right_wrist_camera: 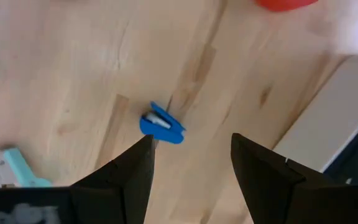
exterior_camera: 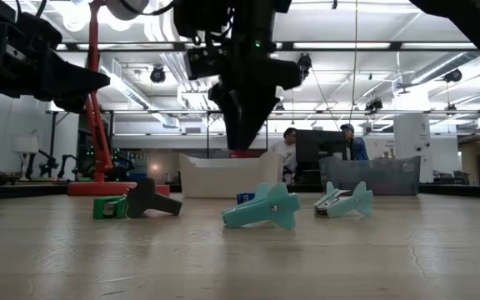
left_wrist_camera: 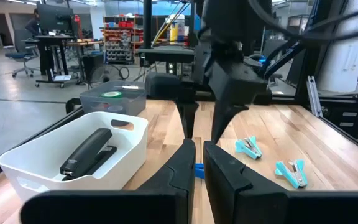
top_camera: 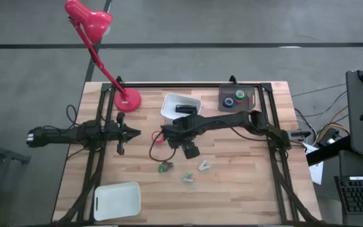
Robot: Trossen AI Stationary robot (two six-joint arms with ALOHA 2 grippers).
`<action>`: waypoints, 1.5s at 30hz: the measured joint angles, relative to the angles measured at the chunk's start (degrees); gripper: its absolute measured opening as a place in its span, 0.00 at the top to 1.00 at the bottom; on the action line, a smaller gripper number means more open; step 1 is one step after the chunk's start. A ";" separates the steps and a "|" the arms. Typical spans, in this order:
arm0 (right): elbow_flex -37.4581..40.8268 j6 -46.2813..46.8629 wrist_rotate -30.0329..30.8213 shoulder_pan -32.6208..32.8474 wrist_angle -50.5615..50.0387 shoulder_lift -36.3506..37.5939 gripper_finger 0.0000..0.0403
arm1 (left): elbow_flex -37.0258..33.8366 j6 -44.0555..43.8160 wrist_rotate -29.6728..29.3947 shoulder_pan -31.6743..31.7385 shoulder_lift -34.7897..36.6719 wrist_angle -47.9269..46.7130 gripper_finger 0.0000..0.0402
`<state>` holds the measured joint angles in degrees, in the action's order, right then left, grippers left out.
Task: Pick and place Stapler, Stapler remover, tape
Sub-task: Put the blue stapler into the top white bin
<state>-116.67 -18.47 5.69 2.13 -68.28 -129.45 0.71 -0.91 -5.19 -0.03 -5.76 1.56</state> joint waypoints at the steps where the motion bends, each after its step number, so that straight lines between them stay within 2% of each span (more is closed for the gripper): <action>1: 0.58 -0.34 0.00 0.10 0.35 0.00 0.50 | 0.00 0.00 0.00 0.00 0.00 0.00 0.91; 8: 4.64 -2.48 -1.22 0.69 8.15 -0.04 0.50 | 0.00 0.00 0.00 0.02 0.00 0.02 0.91; 21: 11.71 -4.58 -1.26 1.91 15.29 -0.04 0.51 | 0.00 0.00 0.00 0.02 0.00 0.02 0.91; 45: 15.86 -4.48 -0.92 1.81 18.03 0.00 0.76 | 0.00 0.00 0.00 0.01 -0.02 0.04 0.91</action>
<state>-100.82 -22.95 4.77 3.95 -50.24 -129.45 0.71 -0.91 -5.19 -0.02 -5.78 1.61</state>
